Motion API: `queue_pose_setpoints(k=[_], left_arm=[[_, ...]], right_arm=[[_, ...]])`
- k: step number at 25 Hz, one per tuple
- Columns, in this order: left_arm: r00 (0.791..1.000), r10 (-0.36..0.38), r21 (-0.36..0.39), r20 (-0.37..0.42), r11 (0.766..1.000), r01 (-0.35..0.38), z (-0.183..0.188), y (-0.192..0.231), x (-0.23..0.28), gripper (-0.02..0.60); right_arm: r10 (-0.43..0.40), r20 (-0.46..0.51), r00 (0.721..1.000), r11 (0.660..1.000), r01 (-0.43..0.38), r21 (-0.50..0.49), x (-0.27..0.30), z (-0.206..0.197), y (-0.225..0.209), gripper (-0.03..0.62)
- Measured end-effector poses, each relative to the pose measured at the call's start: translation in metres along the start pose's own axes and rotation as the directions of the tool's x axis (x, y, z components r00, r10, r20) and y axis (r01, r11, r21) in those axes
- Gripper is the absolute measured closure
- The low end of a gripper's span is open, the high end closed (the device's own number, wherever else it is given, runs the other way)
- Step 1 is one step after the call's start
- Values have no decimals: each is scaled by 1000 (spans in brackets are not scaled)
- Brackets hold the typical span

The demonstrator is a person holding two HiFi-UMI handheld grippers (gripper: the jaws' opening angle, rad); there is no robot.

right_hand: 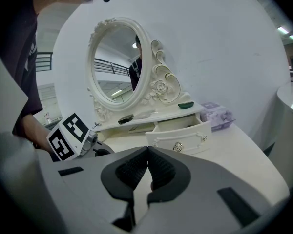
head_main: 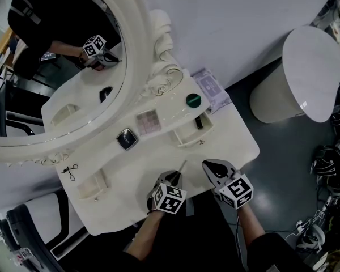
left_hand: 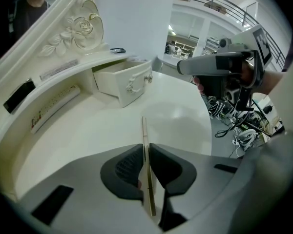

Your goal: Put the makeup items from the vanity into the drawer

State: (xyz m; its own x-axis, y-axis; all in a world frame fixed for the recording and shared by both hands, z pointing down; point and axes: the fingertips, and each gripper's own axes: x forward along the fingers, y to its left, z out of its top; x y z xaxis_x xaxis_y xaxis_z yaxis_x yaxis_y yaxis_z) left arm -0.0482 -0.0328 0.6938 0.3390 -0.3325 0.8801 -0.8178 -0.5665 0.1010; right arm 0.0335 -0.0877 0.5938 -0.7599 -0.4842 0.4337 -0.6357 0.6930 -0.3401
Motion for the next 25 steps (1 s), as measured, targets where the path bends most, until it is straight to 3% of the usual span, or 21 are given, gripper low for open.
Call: queue_pose_setpoints(k=[14,25], left_arm=[[1000,-1,-36,21,999,2,2,2,-3,546],[990,28,-37,138,999,-23,33,4,-39,546]], right_arm=[[3,21,1000,1000,-4,3,-3,8,2,571],[2,83,997,1000,-3,12,-13,29,11,571]])
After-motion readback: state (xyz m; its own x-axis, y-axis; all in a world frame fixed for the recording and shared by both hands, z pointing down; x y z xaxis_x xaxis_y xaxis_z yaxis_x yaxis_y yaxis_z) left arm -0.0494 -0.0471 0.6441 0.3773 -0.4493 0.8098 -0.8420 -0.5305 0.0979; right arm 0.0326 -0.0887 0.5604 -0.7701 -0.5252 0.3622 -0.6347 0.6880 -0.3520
